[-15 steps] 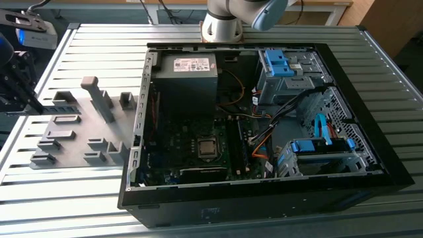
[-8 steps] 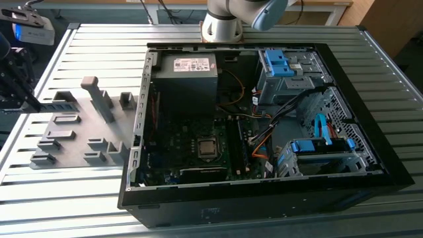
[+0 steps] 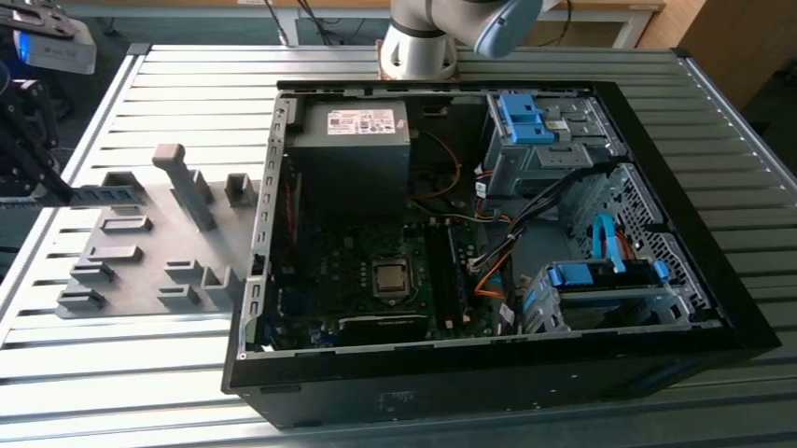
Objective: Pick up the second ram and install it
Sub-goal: 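Pick up the second ram and move it above second insertion slot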
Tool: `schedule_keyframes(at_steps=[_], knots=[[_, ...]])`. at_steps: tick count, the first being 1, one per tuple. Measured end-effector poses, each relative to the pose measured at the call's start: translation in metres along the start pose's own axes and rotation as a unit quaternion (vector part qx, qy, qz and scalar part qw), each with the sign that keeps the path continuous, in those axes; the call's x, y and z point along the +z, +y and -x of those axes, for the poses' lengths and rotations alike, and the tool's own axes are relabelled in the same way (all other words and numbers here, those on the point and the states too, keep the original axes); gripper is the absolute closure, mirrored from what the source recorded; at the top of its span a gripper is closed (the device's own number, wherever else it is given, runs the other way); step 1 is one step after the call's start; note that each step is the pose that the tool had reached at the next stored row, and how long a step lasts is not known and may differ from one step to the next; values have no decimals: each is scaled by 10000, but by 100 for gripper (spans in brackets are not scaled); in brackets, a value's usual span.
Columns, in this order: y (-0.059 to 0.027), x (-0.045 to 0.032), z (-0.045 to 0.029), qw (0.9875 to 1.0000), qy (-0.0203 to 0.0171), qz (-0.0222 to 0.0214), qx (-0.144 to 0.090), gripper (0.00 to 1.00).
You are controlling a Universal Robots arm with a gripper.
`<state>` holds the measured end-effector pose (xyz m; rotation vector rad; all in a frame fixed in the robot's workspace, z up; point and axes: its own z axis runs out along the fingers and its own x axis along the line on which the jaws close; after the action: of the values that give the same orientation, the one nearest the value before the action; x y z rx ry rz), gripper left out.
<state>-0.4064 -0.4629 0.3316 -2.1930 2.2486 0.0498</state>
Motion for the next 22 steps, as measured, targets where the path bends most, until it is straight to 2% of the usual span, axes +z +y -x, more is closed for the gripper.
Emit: schedule_keyframes(at_steps=[15, 22], knots=[[5, -206, 5, 10000, 0, 0, 0, 86], [7, -336, 8, 10000, 0, 0, 0, 86]])
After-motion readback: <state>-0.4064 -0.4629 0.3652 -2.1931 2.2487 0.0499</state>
